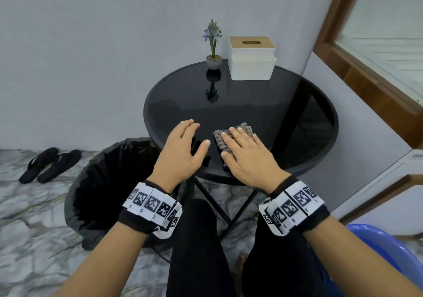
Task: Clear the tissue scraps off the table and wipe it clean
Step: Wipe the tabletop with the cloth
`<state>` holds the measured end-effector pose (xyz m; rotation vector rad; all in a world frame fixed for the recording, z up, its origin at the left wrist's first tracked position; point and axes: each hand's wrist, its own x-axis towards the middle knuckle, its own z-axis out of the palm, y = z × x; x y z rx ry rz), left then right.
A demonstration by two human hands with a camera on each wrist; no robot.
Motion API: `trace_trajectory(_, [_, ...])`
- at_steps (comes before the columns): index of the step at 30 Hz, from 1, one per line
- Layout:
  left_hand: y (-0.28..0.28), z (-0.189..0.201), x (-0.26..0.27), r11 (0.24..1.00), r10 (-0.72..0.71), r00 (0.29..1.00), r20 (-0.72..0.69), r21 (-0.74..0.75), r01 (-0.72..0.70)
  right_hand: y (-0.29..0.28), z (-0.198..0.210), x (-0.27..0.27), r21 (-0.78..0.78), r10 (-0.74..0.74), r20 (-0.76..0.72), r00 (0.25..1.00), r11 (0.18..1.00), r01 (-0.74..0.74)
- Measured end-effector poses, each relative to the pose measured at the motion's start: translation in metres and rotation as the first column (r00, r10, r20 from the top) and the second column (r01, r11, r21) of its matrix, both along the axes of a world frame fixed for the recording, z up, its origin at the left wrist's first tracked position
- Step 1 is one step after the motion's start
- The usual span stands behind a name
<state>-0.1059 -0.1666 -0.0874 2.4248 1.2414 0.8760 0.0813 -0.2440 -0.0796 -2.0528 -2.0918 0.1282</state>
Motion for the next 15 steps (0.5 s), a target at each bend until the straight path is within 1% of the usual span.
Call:
trace_trajectory(3, [-0.005,-0.002,0.010,0.999,-0.026,1.000,0.000,0.038,0.026,-0.019,-0.001,0.008,0.006,0.013,0.012,1.000,1.000,-0.013])
trace_trajectory(8, [-0.012,-0.005,0.023,0.997,-0.044,0.999,-0.027,0.061,0.045,-0.034,0.001,0.030,-0.022,-0.022,0.023,0.999,1.000,0.022])
trace_trajectory(13, [-0.013,-0.004,0.031,0.998,-0.048,0.998,-0.045,0.033,0.049,-0.015,0.000,0.039,-0.013,-0.168,0.036,0.985,0.986,0.169])
trace_trajectory(15, [-0.012,-0.005,0.034,0.998,-0.051,0.998,-0.046,0.036,0.052,-0.002,0.001,0.031,-0.007,-0.187,0.037,0.982,0.982,0.188])
